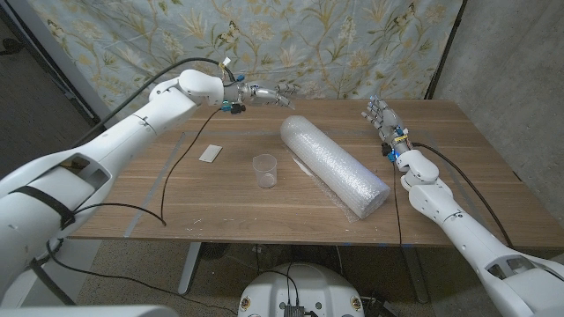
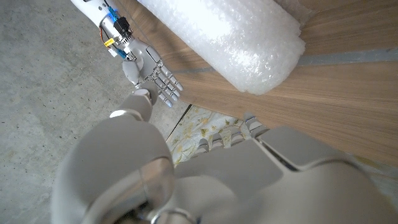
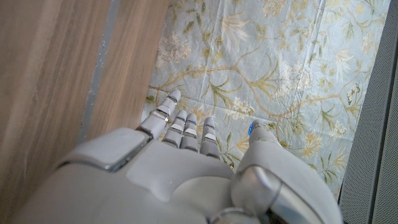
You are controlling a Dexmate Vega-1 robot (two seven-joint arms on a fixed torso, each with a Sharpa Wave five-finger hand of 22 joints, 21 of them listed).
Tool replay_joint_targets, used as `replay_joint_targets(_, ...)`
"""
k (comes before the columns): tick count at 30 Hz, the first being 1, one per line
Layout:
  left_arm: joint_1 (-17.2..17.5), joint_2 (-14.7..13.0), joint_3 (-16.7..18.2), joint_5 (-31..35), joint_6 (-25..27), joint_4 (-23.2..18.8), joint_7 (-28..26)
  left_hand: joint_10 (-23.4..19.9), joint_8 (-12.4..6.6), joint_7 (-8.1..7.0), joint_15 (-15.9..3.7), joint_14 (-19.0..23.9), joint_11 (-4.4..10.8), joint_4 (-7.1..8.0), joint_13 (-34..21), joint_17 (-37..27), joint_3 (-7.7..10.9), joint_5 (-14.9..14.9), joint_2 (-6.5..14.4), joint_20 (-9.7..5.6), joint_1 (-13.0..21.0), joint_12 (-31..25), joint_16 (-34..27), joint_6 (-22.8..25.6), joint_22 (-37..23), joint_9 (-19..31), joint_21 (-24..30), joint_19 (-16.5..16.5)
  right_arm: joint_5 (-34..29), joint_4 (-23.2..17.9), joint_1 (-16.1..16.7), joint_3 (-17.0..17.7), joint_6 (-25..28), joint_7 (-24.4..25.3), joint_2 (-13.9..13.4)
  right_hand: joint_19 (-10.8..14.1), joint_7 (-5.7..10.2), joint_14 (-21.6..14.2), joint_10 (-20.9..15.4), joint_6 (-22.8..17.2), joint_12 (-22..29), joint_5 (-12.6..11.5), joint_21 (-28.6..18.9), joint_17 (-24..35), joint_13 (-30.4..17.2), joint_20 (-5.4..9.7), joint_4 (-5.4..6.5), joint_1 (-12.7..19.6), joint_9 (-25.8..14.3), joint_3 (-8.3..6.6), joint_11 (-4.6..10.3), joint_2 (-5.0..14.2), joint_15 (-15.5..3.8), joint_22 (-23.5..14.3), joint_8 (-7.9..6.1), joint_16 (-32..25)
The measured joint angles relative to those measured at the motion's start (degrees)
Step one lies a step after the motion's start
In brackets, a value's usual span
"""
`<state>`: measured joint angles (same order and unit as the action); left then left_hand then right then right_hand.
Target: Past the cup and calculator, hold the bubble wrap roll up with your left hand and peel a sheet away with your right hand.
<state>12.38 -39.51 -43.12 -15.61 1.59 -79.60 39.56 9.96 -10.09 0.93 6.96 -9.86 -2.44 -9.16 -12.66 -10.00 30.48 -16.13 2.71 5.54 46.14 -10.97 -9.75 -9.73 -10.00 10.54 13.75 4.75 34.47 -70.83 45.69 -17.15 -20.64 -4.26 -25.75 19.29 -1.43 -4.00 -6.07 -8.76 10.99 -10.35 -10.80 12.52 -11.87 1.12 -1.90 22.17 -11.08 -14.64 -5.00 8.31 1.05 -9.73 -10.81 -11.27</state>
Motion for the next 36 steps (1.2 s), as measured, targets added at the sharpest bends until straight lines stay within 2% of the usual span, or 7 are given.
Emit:
replay_joint_targets(2,-1.3,0.39,-1.02,0.5,-0.25,0.93,1.04,-0.13,0.0,0.0,0.0,0.0,-0.45,0.08,0.0,0.0,-0.41,0.0,0.0,-0.01,0.0,0.0,0.0,0.0,0.0,0.0,-0.22,-0.02,0.0,0.23,-0.24,-0.04,0.18,-0.04,0.01,0.0,0.0,0.19,0.0,0.0,0.0,0.0,0.0,0.0,0.0,0.0,0.0,-0.19,0.0,0.0,0.0,0.19,0.19,0.0,0.01,0.0)
replay_joint_targets(6,-3.07,0.94,-2.32,1.47,-0.76,2.08,2.77,-0.13,0.0,0.3,0.64,0.02,-0.45,0.01,0.0,0.0,-0.48,0.0,0.0,0.0,0.0,0.0,0.0,-0.31,0.0,0.0,-0.22,0.03,0.0,0.66,-0.6,-0.08,0.41,-0.04,0.07,0.0,0.01,0.19,0.3,0.61,0.0,0.0,0.0,0.15,0.0,0.0,0.0,-0.24,0.0,0.0,-0.3,0.24,0.19,0.0,0.22,0.0)
replay_joint_targets(15,-6.02,1.95,-4.8,3.63,-1.97,3.57,5.57,-0.13,0.0,0.3,0.64,0.03,-0.44,0.01,0.0,0.0,-0.96,0.0,0.0,-0.11,0.0,-0.28,-0.23,-0.31,0.0,0.0,-0.22,0.5,0.04,1.17,-0.91,-0.06,0.56,0.48,0.18,-0.63,-0.3,0.5,0.39,0.92,0.0,0.0,0.0,0.14,0.0,0.01,0.0,-0.24,0.01,0.0,-0.2,0.24,0.5,0.0,0.22,0.0)
replay_joint_targets(22,-7.93,2.77,-6.37,4.9,-2.81,4.27,7.44,-0.13,-0.78,2.26,0.63,0.03,-0.44,0.01,-0.03,0.0,-0.96,0.0,-0.23,0.11,0.23,-0.51,-0.45,-0.21,-0.29,-0.01,-0.66,0.27,0.06,1.17,-0.97,-0.02,0.95,0.85,0.1,-0.83,-0.3,0.81,1.02,2.14,0.0,0.0,-0.01,0.14,0.0,-0.2,0.0,-0.24,0.01,0.0,-0.41,0.24,0.81,0.0,0.48,0.0)
replay_joint_targets(26,-8.82,3.11,-7.17,5.59,-3.04,4.41,8.87,-0.13,-0.78,2.87,0.63,0.03,-0.43,0.01,-0.28,-0.15,-0.96,0.0,-0.23,0.11,0.23,-0.9,-0.45,-0.21,-0.29,-0.01,-0.66,0.27,0.06,0.99,-1.05,0.01,1.29,0.98,-0.17,-1.25,-0.55,1.31,1.32,2.39,0.0,0.0,-0.01,0.14,0.0,-0.19,-0.1,-0.24,0.01,-0.1,-0.71,0.24,0.9,0.0,0.48,0.0)
replay_joint_targets(36,-10.84,3.29,-9.12,7.12,-3.03,3.15,11.6,-0.13,-0.78,2.97,0.62,0.03,-0.43,0.0,-0.27,-0.28,-1.42,0.0,-0.31,0.11,0.3,-0.9,-0.45,-0.3,-0.29,-0.01,-1.09,0.27,0.04,0.09,-0.95,0.18,2.28,1.29,-1.13,-1.44,-0.84,1.53,1.83,2.68,0.0,0.0,-0.01,0.13,-0.32,0.0,-0.24,-0.23,0.01,-0.24,-0.62,0.24,1.12,0.0,0.48,0.0)
